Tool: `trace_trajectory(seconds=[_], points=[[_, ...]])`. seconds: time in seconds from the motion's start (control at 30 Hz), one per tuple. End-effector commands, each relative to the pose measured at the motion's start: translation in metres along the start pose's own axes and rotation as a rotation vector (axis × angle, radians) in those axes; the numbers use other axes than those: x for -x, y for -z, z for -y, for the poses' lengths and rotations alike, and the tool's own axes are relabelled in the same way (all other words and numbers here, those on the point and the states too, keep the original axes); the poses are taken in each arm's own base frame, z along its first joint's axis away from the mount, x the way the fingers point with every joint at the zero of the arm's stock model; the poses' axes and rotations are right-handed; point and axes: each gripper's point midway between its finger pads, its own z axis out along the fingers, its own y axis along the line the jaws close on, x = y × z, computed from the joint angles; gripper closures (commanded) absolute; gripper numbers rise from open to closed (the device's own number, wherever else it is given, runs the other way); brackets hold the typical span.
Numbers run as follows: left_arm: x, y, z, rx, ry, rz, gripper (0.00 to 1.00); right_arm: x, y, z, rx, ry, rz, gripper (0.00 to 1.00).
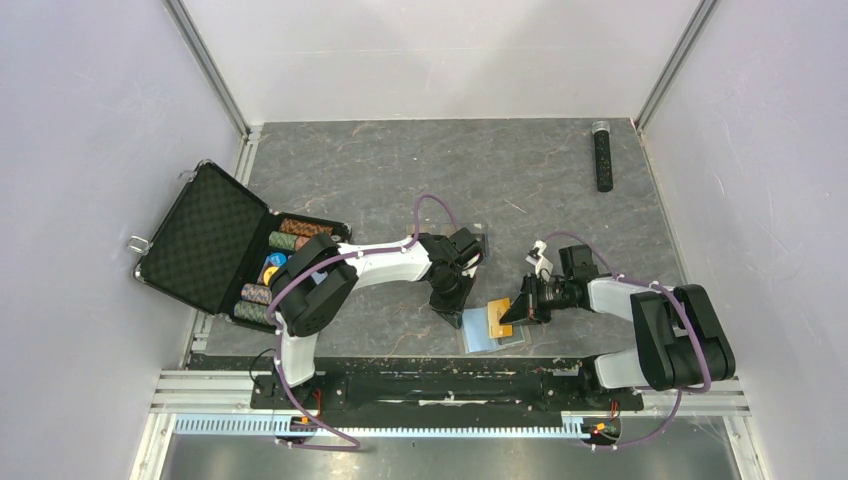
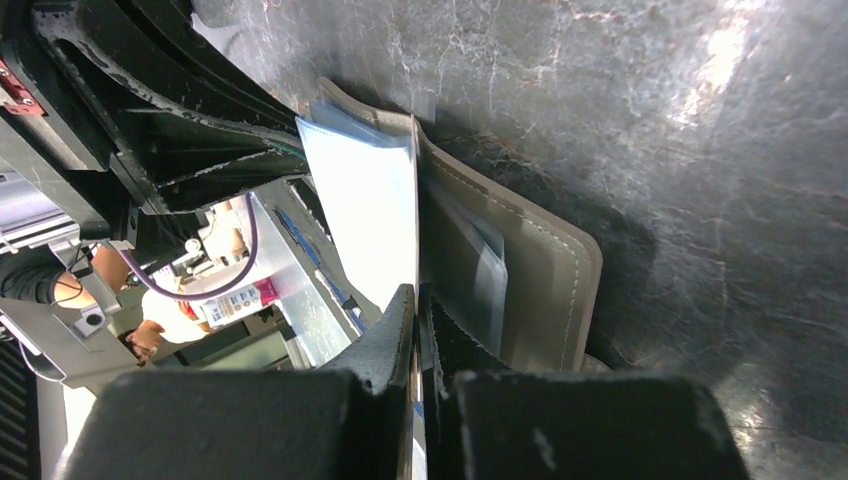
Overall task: Put the credit cards into the card holder
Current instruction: Insert the credit card into the card holder.
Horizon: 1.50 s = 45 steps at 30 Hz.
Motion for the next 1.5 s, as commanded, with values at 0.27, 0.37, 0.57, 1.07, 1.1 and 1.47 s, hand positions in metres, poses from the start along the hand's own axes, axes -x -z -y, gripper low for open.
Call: trace_trajectory(seconds=[0.27, 0.37, 0.57, 1.07, 1.1, 1.47], points=[[-0.019, -0.031, -0.017, 0.070, -0.032, -0.068, 0.95, -0.022, -0.003, 0.002, 0.005, 0.016, -0.082, 1.00], [-0.020, -0.031, -0.017, 0.070, -0.032, -0.072, 0.95, -0.020, -0.005, 0.005, -0.002, 0.016, -0.083, 1.00], [-0.020, -0.031, -0.016, 0.070, -0.033, -0.070, 0.95, -0.019, -0.013, 0.001, 0.003, 0.029, -0.096, 1.00], [-0.020, -0.031, -0.017, 0.074, -0.034, -0.073, 0.95, -0.008, -0.029, -0.005, -0.002, 0.068, -0.039, 0.96], [-0.020, -0.031, -0.016, 0.074, -0.035, -0.074, 0.95, -0.006, -0.029, -0.006, -0.009, 0.074, -0.021, 0.95], [-0.020, -0.031, -0.018, 0.081, -0.033, -0.072, 0.98, 0.004, -0.007, 0.012, -0.278, 0.169, -0.041, 0.62]])
